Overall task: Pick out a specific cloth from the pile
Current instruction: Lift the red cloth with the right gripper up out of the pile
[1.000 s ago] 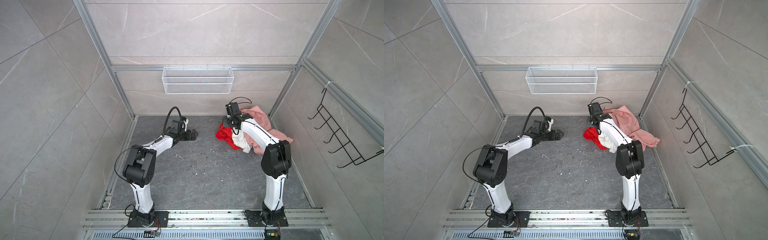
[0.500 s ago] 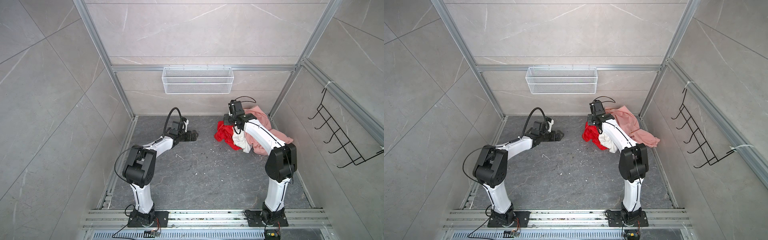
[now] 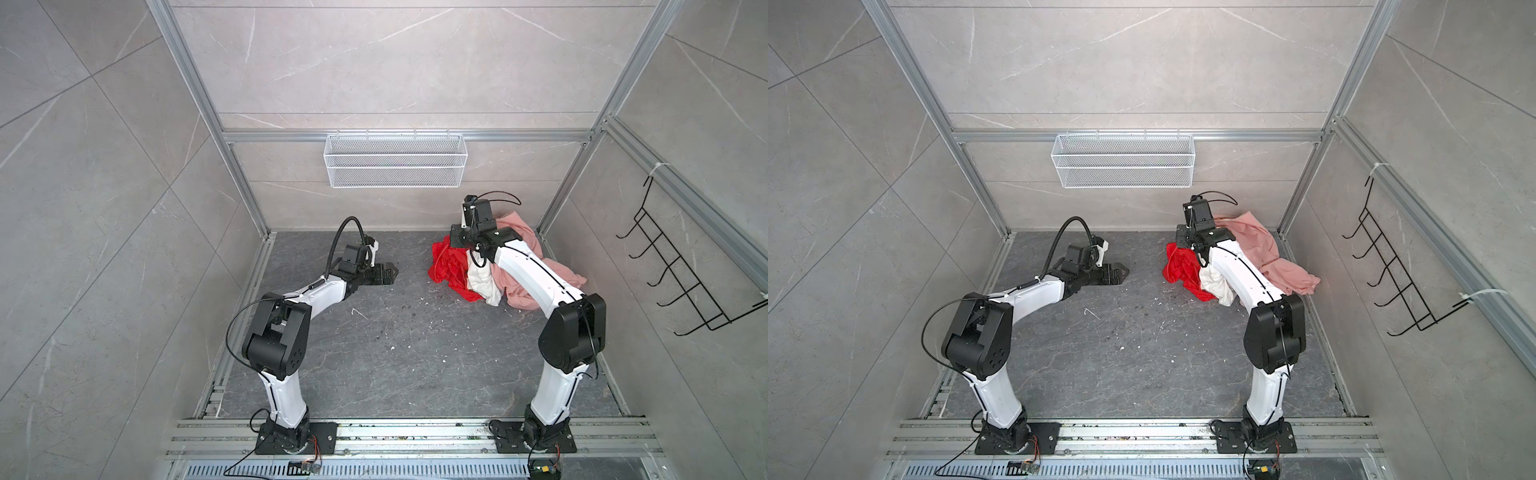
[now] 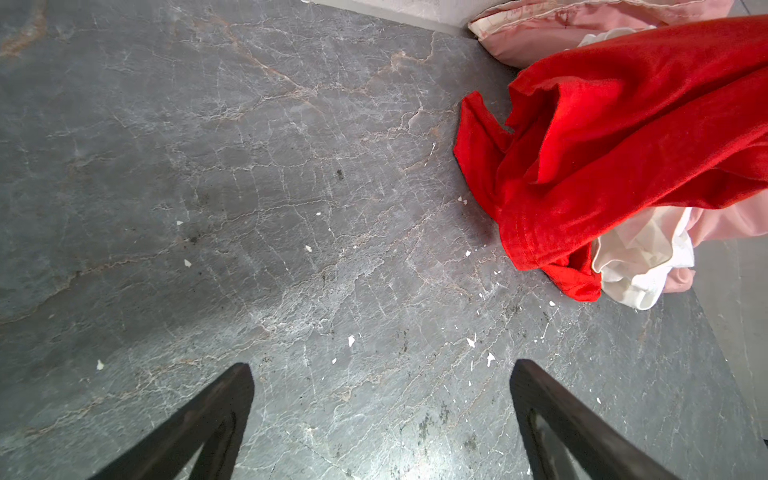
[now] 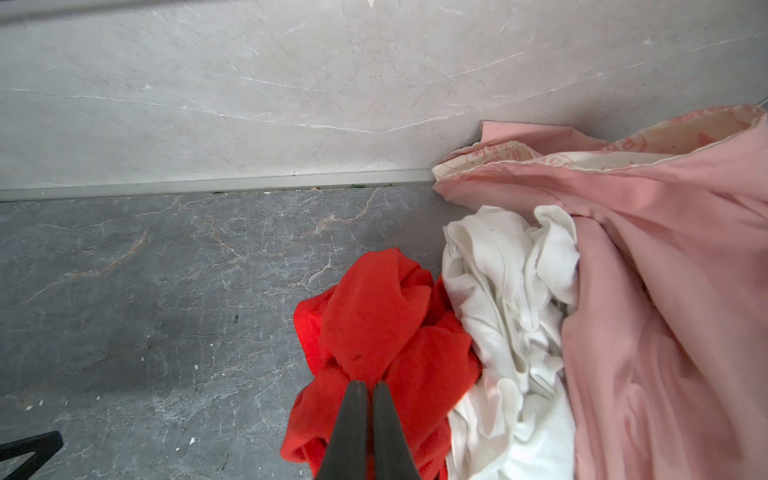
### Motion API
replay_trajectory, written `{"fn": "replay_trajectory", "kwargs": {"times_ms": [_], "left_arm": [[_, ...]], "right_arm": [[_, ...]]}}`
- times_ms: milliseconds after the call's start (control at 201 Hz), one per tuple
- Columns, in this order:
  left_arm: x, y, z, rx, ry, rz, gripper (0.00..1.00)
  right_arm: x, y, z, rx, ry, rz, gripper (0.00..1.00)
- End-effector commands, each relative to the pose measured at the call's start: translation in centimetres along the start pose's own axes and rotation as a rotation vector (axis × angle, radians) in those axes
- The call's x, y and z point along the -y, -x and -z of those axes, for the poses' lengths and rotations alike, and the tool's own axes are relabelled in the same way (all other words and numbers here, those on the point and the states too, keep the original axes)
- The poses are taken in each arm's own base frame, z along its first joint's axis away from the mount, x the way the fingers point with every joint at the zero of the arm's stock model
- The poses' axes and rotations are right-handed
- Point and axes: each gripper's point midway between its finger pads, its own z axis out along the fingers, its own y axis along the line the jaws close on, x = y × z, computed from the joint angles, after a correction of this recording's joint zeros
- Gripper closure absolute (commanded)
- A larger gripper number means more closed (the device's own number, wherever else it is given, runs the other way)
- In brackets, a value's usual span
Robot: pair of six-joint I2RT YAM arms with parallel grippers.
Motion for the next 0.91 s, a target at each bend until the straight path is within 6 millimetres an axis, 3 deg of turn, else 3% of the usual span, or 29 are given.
{"fn": "replay_trajectory", "kwargs": {"times_ms": [0, 901], "left_arm": [[1.7, 2.1, 1.5, 0.076, -0.034, -0.045, 0.01], [2.8, 2.3, 2.1, 0.098, -0.063, -0.089, 0.01]], "right_arm": [[-1.2, 2.3, 2.3, 0.082, 0.056, 0.000, 1.00], [-2.1, 4.9, 6.6, 0.182, 0.137, 0.002, 1.00]]}}
